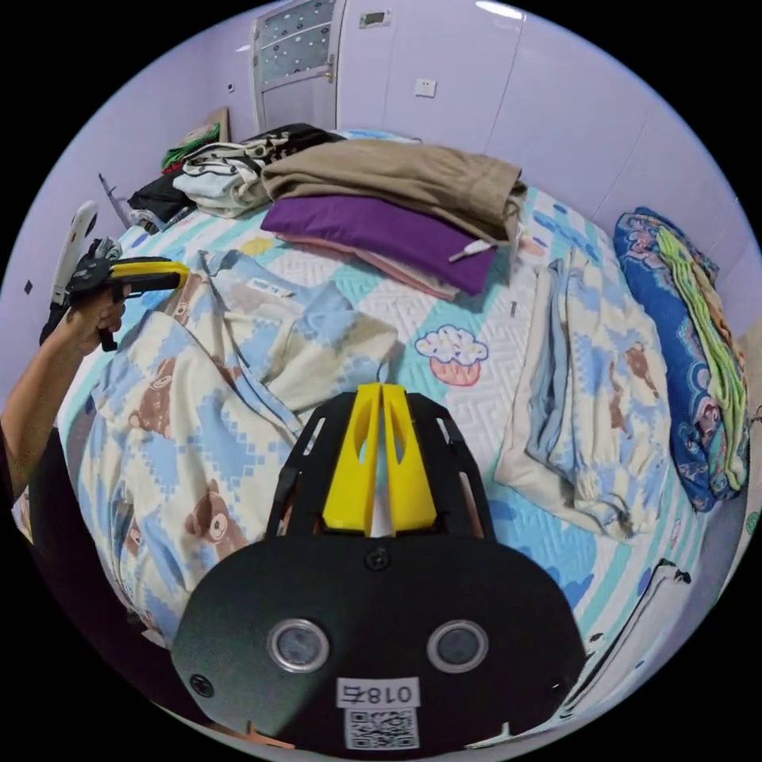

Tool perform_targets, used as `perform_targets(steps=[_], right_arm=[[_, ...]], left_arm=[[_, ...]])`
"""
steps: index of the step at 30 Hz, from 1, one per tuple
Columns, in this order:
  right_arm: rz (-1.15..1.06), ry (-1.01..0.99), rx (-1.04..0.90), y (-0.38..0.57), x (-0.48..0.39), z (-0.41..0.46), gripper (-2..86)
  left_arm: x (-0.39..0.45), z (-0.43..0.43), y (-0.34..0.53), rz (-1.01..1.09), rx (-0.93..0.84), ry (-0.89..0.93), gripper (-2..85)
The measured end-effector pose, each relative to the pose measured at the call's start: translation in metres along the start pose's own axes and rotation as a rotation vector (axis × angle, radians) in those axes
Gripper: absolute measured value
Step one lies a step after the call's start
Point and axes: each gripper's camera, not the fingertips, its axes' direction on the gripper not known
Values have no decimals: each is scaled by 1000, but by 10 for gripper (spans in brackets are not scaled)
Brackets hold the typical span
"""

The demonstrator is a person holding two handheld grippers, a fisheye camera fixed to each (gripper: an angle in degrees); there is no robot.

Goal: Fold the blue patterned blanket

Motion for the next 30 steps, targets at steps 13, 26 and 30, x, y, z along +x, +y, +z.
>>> perform_targets(steps=[13,26,30], right_arm=[[206,-383,145,3,77,-12,113],[53,-297,30,-7,39,11,4],[132,-347,199,12,54,-8,-3]], left_arm=[[-95,-19,18,-280,116,332,110],[-60,-19,18,-115,64,234,-8],[-72,-44,32,-163,162,267,-10]])
